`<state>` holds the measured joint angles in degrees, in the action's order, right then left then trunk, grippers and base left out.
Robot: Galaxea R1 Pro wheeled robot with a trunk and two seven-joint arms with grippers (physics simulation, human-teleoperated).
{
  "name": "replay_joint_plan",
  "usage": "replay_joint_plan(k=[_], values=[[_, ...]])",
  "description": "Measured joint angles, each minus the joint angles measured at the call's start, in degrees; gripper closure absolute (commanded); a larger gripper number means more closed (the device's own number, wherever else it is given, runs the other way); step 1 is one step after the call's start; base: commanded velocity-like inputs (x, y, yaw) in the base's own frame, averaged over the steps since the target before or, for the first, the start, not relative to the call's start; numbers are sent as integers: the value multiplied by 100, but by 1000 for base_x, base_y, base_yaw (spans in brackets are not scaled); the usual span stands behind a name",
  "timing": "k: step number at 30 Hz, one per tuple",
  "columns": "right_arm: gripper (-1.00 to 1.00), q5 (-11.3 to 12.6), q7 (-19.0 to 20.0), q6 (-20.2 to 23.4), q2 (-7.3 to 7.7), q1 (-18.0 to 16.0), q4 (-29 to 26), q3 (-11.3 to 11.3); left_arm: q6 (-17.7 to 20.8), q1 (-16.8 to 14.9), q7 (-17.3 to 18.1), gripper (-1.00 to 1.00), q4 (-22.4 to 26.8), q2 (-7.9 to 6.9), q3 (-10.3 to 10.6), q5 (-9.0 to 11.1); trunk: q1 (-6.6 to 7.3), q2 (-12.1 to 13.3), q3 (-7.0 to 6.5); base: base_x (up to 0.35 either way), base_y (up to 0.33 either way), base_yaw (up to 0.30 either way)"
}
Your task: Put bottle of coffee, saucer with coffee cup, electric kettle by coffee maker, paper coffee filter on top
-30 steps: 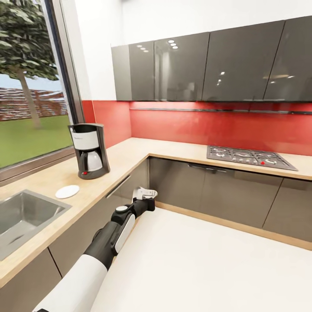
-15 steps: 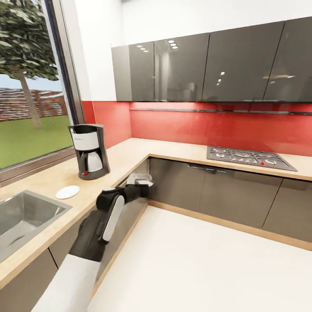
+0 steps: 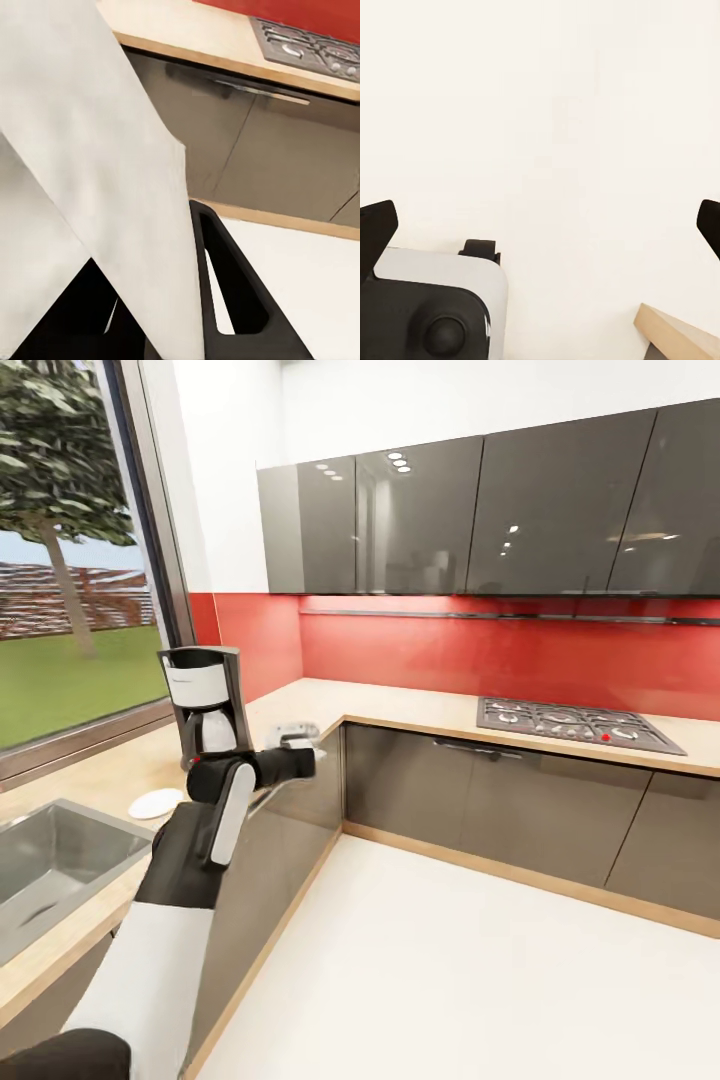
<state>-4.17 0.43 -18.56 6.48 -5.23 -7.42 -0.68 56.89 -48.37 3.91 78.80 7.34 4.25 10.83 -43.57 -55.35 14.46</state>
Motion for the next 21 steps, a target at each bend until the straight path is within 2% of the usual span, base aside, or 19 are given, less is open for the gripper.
replay_joint_plan(k=[1,3,5,7,9,14,16,17,18,20,21], values=[[-100,0,0,0,0,0,0,0,4,-145,0,100,-132,-16,-7,1,0,0,0,0,0,0],[-100,0,-2,0,2,0,0,0,12,-744,1,100,-621,-95,-23,-1,0,0,-1,0,0,0],[-100,0,-1,0,1,0,0,0,15,-1081,2,100,-910,-150,-28,-2,0,0,0,0,0,0],[-100,0,1,0,1,0,0,0,17,-1746,5,100,-1573,-282,-33,-11,0,0,-1,0,0,0],[-100,0,1,0,0,0,0,0,18,-2107,6,100,-1944,-364,-35,-7,0,-1,0,0,0,0],[-100,0,2,0,7,0,0,0,33,-3569,25,100,-3562,-796,-54,-34,0,0,-1,0,0,0],[-100,0,-1,0,8,1,-1,0,34,-4221,13,100,-4275,-898,-58,-13,1,-1,-1,0,0,0],[-100,0,1,0,9,0,-1,0,36,-4766,11,100,-4943,-983,-56,-50,0,1,-1,0,0,0],[-100,1,-1,0,9,1,-1,0,42,-4939,6,100,-5108,-1002,-53,-15,1,-2,0,0,0,0],[-100,1,1,0,9,1,-1,0,53,-5291,11,100,-5652,-1041,-41,-106,0,-1,0,0,0,0],[-100,1,1,0,9,1,-1,0,73,-5675,10,100,-6277,-1073,-26,-720,1,-1,-1,0,0,0]])
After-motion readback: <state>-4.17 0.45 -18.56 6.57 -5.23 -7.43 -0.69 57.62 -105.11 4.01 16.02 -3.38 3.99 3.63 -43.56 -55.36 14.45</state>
